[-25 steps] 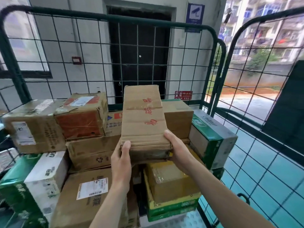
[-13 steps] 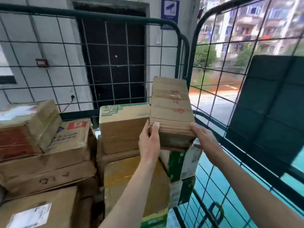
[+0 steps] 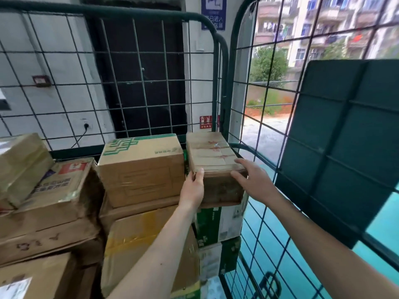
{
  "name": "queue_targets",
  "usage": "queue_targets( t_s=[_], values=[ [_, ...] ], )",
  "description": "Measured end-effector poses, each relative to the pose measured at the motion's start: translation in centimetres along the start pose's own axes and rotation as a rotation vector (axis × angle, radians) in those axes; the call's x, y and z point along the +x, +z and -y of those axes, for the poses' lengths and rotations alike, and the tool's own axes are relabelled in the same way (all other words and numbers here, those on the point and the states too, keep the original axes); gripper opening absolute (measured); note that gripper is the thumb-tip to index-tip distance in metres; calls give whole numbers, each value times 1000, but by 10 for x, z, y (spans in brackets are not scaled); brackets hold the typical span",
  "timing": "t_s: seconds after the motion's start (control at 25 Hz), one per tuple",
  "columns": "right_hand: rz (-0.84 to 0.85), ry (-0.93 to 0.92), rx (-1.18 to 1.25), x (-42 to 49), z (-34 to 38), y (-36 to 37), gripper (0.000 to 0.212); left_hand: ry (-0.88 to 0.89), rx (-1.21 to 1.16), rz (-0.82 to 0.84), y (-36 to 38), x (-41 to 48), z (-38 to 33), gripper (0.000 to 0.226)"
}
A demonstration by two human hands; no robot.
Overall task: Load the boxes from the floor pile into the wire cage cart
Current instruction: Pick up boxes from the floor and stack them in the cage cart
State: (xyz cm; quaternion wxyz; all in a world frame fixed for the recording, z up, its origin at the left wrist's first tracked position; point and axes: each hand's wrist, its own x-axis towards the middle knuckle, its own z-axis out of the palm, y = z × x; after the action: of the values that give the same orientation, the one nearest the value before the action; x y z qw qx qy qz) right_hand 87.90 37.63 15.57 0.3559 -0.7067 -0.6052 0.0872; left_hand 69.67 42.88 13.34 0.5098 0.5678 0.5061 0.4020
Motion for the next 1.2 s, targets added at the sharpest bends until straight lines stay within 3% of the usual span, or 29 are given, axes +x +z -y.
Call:
queue_targets(
  t_s=[0.12,0.2,0.36,0.72,1.2],
  values=[
    [-159,-77,-191,12,-3,6,26,65,141,26,-3,18,-2,60],
    [-227,-164,-379,19,-1,11,23,90,179,2,-1,30,-4,59],
    [-153,-243,-652,38,2,24,19,110,212,-26,8,56,-7,58],
    [10,-155,-644,83,-9,37,49,76,176,-18,23,108,-14,59],
    [181,-72,-602,101,-15,39,67,29,292,-12,27,129,-14,62]
  ],
)
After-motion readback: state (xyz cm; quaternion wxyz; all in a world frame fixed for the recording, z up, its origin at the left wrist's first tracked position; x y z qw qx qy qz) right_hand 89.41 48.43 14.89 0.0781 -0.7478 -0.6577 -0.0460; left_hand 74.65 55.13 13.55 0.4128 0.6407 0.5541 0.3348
